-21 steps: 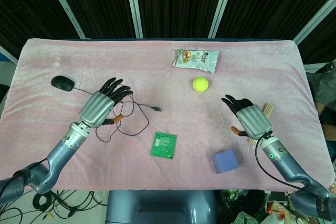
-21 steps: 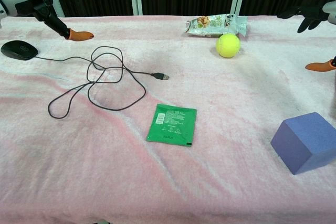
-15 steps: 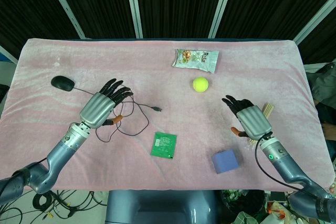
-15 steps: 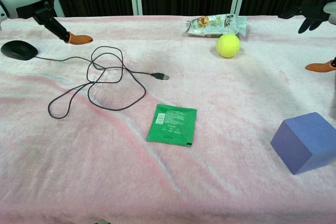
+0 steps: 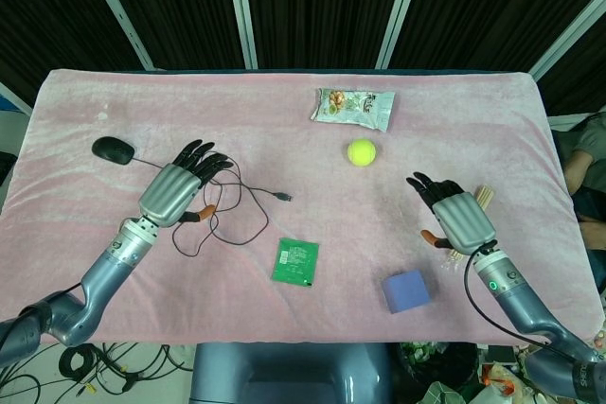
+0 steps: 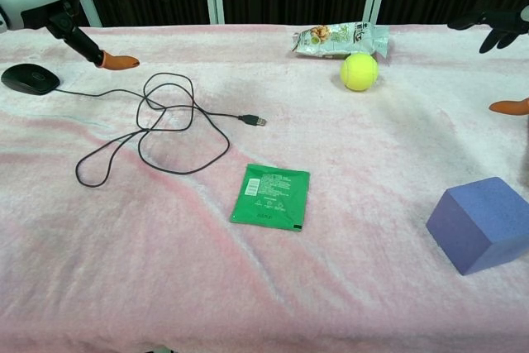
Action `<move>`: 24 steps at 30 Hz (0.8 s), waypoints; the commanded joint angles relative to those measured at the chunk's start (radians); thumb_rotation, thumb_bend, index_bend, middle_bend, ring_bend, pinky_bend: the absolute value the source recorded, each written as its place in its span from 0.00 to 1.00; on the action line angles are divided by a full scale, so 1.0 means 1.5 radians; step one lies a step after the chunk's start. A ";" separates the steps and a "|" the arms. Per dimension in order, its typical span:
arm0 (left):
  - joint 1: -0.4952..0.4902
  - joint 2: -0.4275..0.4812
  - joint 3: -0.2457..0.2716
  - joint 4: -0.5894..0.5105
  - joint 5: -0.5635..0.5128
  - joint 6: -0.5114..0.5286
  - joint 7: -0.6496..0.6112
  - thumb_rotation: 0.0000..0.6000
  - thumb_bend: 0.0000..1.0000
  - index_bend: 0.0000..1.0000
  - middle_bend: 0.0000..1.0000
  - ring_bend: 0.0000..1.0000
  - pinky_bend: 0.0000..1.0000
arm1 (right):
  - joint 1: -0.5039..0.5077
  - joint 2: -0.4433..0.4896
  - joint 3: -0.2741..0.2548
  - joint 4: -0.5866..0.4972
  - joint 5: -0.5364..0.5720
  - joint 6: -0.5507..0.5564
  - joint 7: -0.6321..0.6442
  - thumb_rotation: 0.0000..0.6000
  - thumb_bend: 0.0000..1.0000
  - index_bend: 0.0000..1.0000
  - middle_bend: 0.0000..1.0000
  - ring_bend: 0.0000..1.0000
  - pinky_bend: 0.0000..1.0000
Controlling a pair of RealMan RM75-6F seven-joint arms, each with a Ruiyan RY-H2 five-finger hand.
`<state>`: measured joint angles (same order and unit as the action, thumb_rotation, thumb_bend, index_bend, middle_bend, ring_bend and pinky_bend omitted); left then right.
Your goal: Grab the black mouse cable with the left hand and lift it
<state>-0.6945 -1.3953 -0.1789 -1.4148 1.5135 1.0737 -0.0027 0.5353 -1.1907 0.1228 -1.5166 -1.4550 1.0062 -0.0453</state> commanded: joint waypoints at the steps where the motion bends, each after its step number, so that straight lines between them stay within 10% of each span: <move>1: 0.000 0.001 0.004 0.005 0.001 0.002 0.007 1.00 0.25 0.17 0.16 0.00 0.02 | -0.001 0.002 -0.001 0.001 0.001 0.003 0.001 1.00 0.19 0.00 0.06 0.23 0.21; 12: 0.001 0.007 0.010 0.006 -0.007 0.003 0.030 1.00 0.25 0.17 0.16 0.00 0.02 | -0.018 0.007 -0.010 -0.008 0.002 0.028 0.006 1.00 0.19 0.00 0.06 0.24 0.21; 24: 0.012 0.025 0.012 0.001 -0.071 -0.023 0.101 1.00 0.25 0.22 0.16 0.00 0.00 | -0.215 -0.002 -0.089 -0.061 -0.006 0.279 -0.073 1.00 0.19 0.00 0.06 0.23 0.21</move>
<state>-0.6752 -1.3595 -0.1543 -1.4060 1.4452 1.0638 0.0920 0.2815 -1.1826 0.0178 -1.6047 -1.4597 1.3433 -0.1094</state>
